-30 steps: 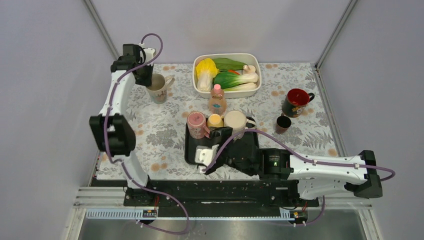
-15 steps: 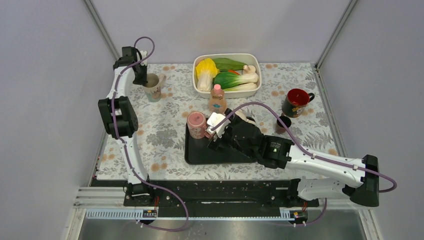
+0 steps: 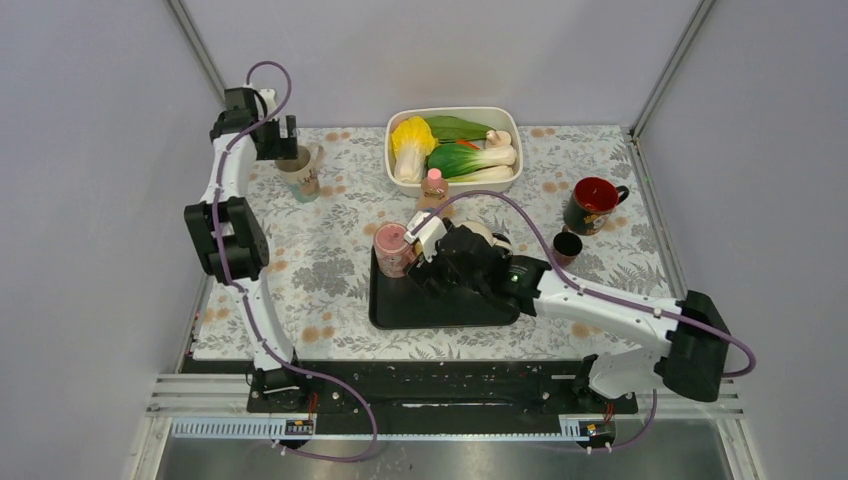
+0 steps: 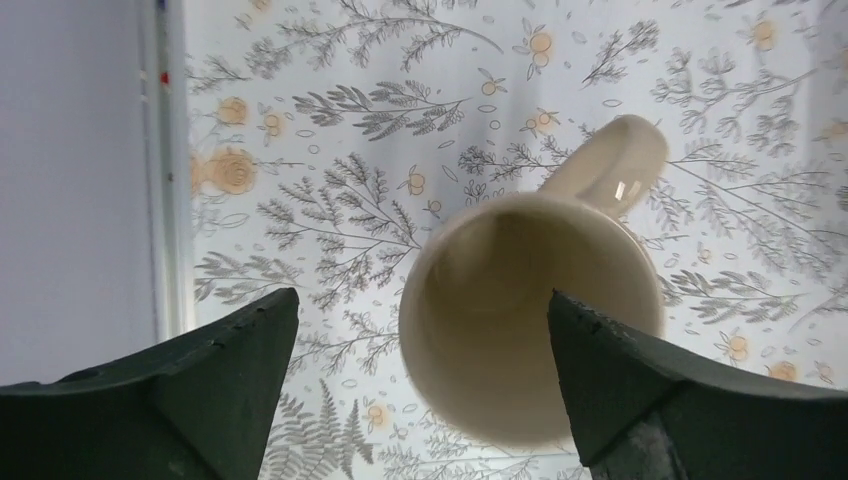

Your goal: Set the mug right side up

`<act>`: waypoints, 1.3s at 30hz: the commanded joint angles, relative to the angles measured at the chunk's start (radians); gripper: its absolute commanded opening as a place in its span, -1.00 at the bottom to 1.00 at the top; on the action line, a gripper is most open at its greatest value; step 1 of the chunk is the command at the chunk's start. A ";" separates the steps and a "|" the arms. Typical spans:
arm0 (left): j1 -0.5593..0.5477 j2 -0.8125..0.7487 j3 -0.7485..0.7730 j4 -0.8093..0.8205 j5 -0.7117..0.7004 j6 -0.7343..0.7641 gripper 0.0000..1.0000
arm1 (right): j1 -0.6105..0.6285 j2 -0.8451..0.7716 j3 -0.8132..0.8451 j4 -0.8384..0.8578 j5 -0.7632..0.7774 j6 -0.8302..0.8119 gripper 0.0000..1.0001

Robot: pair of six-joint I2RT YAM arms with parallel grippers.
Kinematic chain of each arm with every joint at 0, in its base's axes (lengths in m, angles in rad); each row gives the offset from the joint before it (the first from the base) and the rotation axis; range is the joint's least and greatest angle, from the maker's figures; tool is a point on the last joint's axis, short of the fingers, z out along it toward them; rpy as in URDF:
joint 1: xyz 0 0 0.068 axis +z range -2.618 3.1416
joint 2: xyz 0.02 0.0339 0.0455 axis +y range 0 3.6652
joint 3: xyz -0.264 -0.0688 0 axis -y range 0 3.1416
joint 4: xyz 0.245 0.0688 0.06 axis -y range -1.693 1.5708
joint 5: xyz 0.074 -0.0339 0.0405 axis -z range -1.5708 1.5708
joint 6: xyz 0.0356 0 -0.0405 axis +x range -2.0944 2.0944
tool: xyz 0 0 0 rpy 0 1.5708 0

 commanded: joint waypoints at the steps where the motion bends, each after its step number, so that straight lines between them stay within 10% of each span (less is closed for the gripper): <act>1: 0.009 -0.251 -0.056 0.086 0.039 -0.020 0.98 | -0.045 0.100 0.057 0.010 -0.072 0.111 0.62; 6: 0.002 -0.470 -0.239 0.091 0.186 -0.021 0.98 | -0.047 0.229 0.102 0.040 -0.097 0.120 0.23; 19: -0.004 -0.897 -0.734 0.104 0.337 0.059 0.98 | -0.080 0.420 0.233 0.019 -0.015 0.138 0.23; 32: -0.003 -1.028 -0.924 0.067 0.342 0.109 0.98 | -0.083 0.463 0.208 0.053 -0.203 0.183 0.11; 39: -0.003 -1.005 -0.925 0.054 0.399 0.097 0.98 | -0.074 0.446 0.155 0.100 -0.027 0.210 0.23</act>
